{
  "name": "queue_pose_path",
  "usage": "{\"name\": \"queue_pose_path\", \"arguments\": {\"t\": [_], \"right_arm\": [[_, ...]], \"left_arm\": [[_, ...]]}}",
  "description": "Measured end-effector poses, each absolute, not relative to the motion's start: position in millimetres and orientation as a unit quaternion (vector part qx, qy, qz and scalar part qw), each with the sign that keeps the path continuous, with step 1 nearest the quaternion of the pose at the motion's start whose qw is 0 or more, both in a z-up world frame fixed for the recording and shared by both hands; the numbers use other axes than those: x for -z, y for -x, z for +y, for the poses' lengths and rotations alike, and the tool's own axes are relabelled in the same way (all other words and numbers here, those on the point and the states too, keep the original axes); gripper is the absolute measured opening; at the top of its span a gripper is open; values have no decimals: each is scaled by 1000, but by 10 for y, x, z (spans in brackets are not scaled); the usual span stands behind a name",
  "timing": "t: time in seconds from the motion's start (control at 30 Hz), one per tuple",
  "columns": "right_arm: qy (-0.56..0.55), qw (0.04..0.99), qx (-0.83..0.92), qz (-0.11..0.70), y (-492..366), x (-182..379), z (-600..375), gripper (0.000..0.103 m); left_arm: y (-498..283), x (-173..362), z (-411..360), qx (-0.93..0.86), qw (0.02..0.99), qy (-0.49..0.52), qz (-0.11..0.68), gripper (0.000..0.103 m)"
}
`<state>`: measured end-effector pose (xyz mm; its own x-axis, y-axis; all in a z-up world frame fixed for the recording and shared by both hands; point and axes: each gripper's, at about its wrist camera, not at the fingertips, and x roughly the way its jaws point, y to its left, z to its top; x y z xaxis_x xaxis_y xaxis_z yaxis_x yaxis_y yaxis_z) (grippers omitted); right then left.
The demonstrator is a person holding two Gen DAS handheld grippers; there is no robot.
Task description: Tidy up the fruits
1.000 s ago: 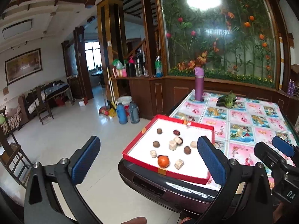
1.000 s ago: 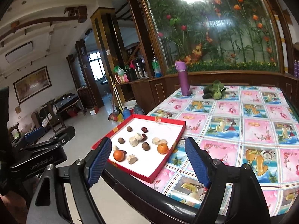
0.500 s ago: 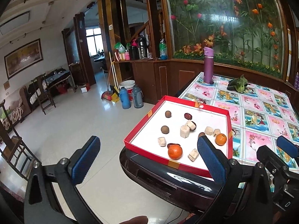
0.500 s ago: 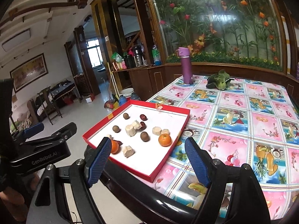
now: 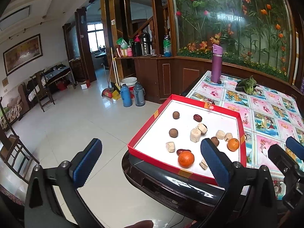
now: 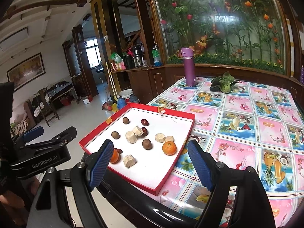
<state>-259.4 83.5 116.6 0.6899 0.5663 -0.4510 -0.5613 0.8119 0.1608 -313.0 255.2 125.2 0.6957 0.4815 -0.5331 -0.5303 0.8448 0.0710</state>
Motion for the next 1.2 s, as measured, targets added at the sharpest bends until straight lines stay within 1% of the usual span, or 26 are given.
{"name": "queue_pose_path", "arguments": {"t": [0.33, 0.67, 1.2], "right_arm": [[-4, 918, -304, 255, 2509, -1134, 919, 80], [-6, 915, -306, 263, 2494, -1077, 911, 80], [-5, 912, -309, 268, 2504, -1051, 902, 80]], "left_arm": [[3054, -1291, 2653, -269, 922, 45, 274, 103], [2991, -1189, 2716, -274, 916, 51, 289, 103], [2969, -1166, 2631, -272, 915, 45, 294, 103]]}}
